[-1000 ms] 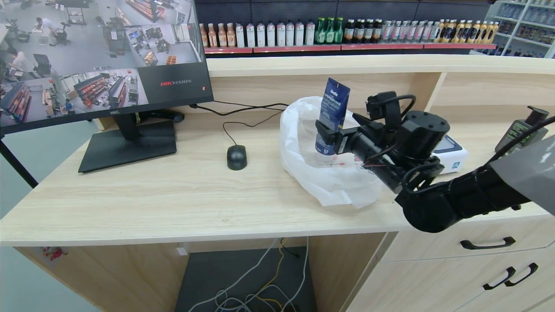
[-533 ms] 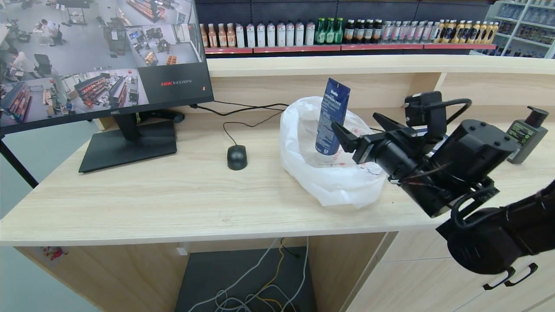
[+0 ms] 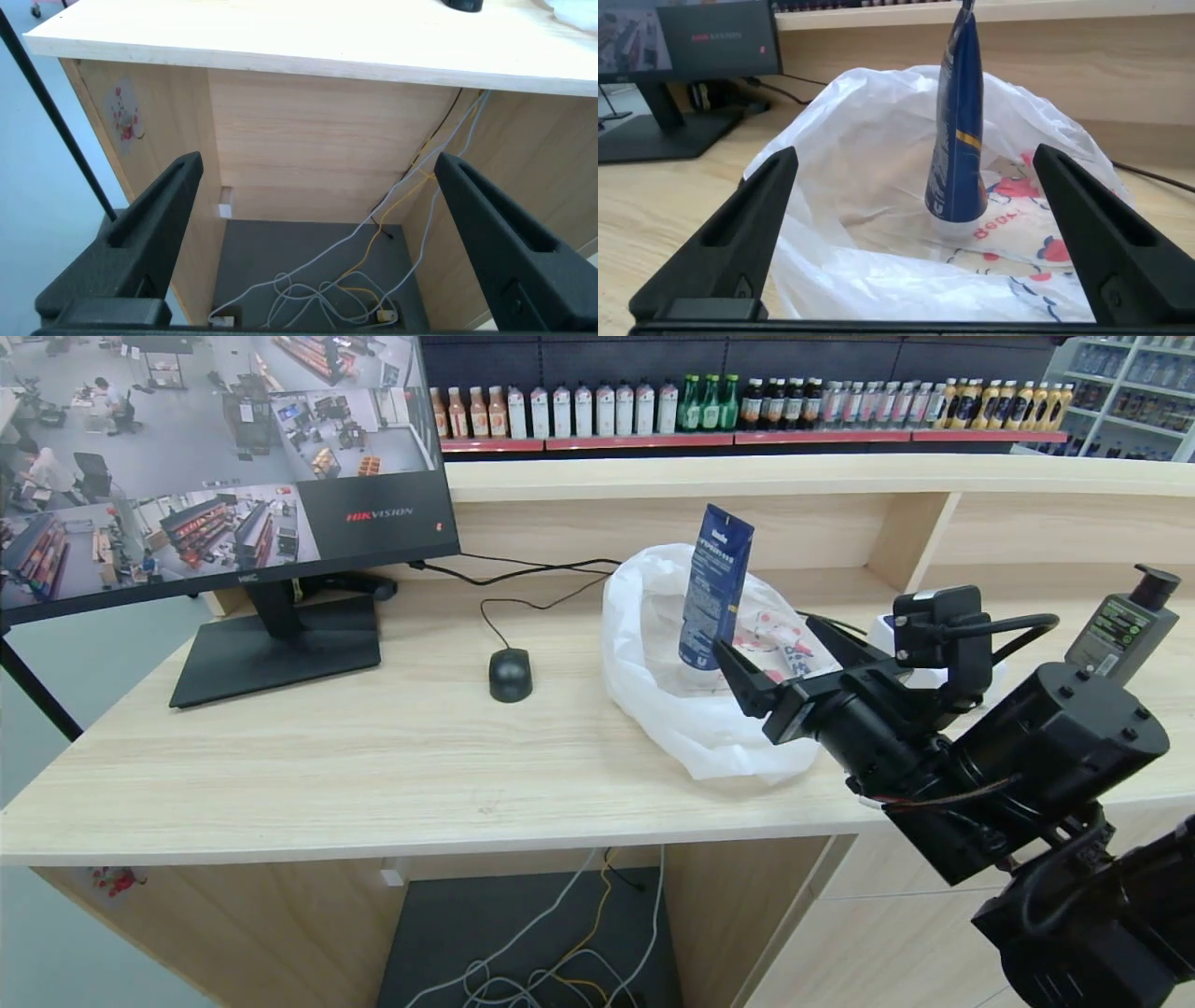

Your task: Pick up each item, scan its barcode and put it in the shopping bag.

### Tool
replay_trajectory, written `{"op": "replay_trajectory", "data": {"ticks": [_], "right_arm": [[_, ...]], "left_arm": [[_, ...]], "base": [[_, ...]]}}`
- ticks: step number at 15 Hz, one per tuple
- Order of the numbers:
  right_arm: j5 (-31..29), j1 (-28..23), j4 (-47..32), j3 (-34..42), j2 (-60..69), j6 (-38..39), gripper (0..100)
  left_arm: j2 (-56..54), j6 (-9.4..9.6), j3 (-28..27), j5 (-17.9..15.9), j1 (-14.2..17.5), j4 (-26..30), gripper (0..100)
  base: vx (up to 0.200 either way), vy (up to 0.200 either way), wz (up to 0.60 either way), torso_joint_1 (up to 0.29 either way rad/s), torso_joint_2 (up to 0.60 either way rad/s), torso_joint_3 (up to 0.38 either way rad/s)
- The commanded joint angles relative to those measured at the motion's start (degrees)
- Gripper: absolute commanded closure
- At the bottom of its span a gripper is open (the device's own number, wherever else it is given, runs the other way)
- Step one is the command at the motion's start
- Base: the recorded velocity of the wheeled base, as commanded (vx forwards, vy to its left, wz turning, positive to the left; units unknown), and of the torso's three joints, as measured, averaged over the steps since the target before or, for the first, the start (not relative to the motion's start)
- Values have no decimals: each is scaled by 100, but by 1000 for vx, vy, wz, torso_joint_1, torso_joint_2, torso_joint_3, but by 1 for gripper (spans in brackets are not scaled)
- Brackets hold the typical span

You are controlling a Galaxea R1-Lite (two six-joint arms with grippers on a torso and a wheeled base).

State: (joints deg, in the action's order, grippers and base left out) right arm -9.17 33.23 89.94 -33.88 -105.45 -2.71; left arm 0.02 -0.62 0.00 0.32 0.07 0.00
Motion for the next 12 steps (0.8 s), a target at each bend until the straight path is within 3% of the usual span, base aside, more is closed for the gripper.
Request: {"op": "replay_trajectory", "data": {"ticks": [1, 6, 9, 12], "right_arm": [[-24, 131, 6, 13, -20, -19, 0], [-32, 105, 6, 127, 60, 16, 0], [-32, 113, 6, 127, 60, 16, 0], [-32, 87, 6, 162, 95, 77, 0]], "left_arm": [[-2, 1, 0, 3, 1, 0, 0], [-2, 1, 0, 3, 1, 0, 0], [-2, 1, 0, 3, 1, 0, 0], [-2, 1, 0, 3, 1, 0, 0]], "base": [[0, 0, 0, 0, 0, 0], [0, 0, 0, 0, 0, 0], [-200, 0, 0, 6, 6, 4], [0, 0, 0, 0, 0, 0]]}}
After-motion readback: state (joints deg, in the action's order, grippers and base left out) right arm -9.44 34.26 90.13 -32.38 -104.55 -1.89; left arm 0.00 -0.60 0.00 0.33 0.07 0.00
